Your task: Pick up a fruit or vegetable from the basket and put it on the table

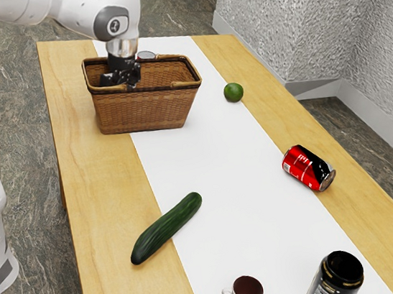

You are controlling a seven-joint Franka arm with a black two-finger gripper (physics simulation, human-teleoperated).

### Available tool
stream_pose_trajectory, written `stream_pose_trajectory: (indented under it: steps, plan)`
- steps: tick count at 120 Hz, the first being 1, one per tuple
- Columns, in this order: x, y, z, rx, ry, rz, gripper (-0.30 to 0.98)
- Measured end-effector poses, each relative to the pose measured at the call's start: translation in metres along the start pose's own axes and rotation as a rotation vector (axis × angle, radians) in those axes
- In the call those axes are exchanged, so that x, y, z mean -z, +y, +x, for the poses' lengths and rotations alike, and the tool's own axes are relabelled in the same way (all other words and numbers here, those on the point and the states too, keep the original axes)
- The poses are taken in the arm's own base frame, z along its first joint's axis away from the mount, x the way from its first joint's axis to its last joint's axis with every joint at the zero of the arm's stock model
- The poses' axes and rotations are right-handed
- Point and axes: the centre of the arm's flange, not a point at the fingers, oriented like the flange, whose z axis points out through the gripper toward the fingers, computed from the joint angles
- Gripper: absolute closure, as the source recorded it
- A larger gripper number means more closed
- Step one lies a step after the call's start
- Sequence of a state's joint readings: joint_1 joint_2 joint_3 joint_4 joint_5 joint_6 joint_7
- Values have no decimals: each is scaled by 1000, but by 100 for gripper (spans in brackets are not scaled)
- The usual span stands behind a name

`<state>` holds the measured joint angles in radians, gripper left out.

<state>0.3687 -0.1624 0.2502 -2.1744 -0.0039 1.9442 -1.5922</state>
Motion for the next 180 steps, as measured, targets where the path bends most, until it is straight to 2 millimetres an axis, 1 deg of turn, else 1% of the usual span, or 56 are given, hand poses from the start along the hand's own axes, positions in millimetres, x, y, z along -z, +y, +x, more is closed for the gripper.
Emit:
stream_pose_trajectory:
  steps: [14,23,28,56,88,108,130,151,159,171,180]
  plan:
    - [-1,2,-2,-2,0,-1,0]
    - [-2,2,-11,-14,3,0,0]
    - [-3,2,-13,-15,3,1,0]
    - [-11,3,-8,7,6,17,0]
    - [-18,5,-10,14,9,27,0]
    - [-28,9,-10,18,3,47,0]
    - [-31,10,-10,10,-8,54,0]
    - [-34,10,-10,-1,-9,59,9]
    - [-35,11,-10,-4,-10,61,19]
    - [-36,11,-11,-9,-11,62,37]
    - [-36,11,-10,-13,-11,62,45]
